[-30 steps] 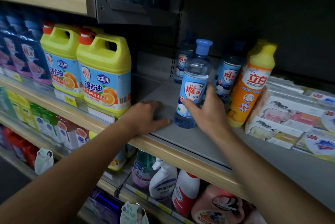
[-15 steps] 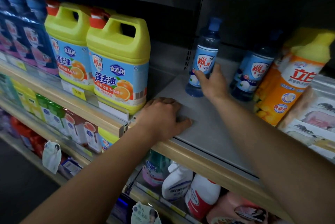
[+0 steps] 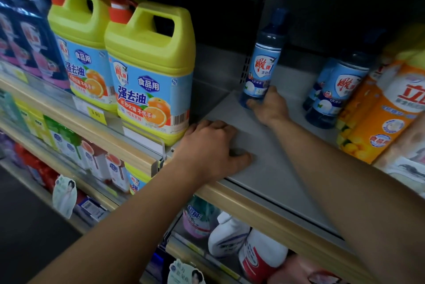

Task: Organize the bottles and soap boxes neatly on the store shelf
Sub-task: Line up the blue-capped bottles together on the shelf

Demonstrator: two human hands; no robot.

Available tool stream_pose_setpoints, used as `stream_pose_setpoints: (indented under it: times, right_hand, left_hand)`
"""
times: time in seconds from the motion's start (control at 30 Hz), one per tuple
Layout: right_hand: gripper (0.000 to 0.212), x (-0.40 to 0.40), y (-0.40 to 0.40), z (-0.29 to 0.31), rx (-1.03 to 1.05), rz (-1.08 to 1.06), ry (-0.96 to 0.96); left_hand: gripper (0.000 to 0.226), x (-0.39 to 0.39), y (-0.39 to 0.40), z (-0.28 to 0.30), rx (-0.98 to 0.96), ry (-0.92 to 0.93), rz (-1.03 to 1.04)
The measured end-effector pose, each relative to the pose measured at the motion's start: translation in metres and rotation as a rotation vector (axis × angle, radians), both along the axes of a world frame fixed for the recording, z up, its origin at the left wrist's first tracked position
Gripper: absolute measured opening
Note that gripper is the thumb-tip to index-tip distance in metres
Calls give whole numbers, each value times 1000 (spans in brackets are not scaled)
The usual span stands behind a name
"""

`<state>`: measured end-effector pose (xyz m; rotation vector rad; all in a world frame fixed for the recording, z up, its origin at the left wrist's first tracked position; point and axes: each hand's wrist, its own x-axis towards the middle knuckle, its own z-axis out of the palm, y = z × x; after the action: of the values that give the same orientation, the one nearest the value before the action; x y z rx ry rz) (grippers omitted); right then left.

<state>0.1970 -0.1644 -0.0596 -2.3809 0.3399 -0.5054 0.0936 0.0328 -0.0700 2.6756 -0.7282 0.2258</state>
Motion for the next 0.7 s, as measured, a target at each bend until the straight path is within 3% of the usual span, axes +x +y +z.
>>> stream_pose_setpoints:
  times: [0.27,0.7]
  right_hand:
    - [53,14,-4,-4,-58,-62,57]
    - [63,13,-3,-6,-94,-92,90]
  left_hand:
    - [70,0,1,-1,-3,-16,-4]
    - [68,-1,1,-1,-5,-42,-5]
